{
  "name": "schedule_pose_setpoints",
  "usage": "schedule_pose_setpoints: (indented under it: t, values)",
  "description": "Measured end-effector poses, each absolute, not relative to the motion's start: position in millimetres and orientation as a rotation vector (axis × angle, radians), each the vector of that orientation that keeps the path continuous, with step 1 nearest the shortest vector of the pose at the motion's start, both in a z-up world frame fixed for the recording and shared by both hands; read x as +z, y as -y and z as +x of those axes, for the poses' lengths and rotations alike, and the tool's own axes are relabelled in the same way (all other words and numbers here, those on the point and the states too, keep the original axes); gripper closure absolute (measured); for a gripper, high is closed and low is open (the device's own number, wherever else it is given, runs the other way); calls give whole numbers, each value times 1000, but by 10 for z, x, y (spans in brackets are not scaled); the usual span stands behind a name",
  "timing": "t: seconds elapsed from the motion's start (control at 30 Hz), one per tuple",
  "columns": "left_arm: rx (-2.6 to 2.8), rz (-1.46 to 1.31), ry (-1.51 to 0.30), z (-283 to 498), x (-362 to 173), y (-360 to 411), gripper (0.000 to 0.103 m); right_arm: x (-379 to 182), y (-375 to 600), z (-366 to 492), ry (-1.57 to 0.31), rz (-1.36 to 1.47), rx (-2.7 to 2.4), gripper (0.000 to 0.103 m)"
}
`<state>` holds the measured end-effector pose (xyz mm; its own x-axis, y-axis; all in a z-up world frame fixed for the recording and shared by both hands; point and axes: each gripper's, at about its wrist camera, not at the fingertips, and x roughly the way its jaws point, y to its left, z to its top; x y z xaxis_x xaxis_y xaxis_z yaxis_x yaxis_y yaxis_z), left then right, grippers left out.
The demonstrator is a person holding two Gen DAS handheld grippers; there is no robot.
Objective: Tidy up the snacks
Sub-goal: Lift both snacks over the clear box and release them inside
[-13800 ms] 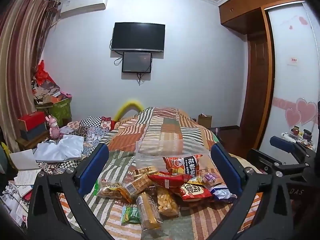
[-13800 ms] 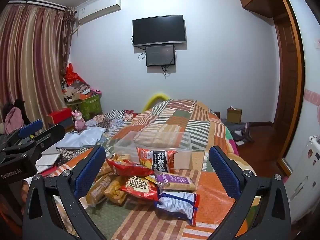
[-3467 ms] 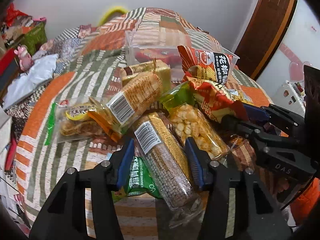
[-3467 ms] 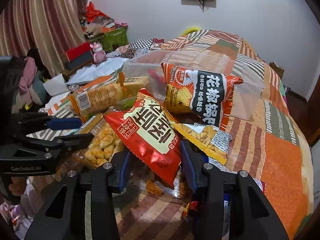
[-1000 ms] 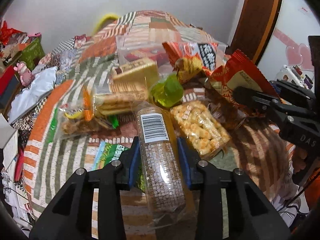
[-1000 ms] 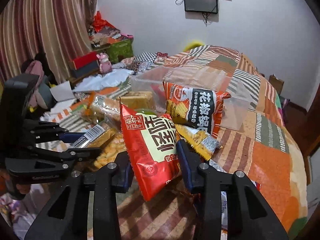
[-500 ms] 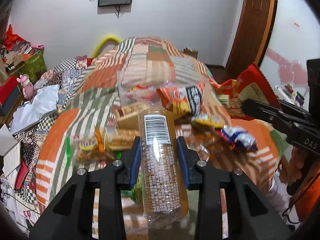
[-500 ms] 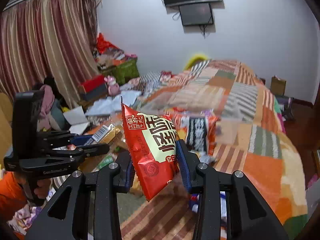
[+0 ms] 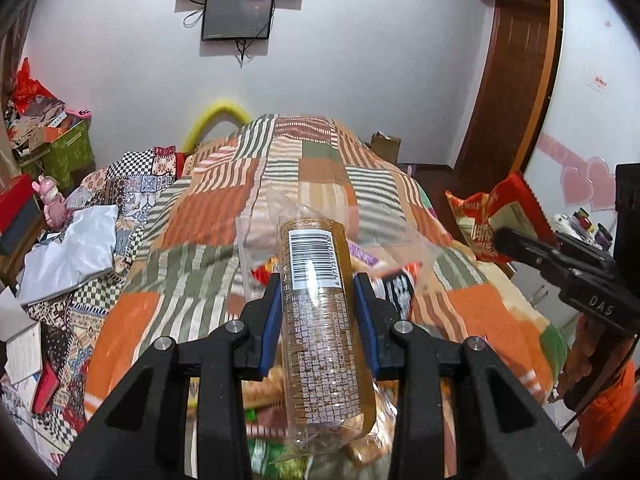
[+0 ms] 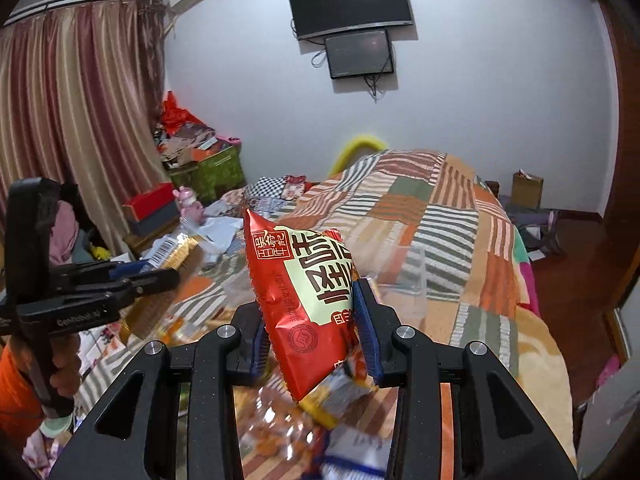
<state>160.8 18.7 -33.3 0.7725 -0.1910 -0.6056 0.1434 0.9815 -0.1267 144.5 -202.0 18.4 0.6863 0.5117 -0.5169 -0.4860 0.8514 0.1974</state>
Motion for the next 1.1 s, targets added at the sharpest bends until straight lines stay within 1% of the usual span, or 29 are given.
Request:
schedule_pose_setpoints:
  t: [0.33, 0.6, 0.83, 1.1]
  values:
    - [-169, -75, -709, 2320, -465, -237, 69, -35, 1923, 1979, -668, 9, 524, 68]
    - [-153, -80, -775, 2879, -762, -314, 69, -279, 1824, 2423, -762, -10, 524, 68]
    - [-150, -64, -835, 3213, -1034, -306, 69, -522, 1705, 2692, -842, -49, 531, 68]
    - [-155, -54, -898, 3368, -1245, -275, 69, -734, 1599, 2823, -924, -87, 536, 67]
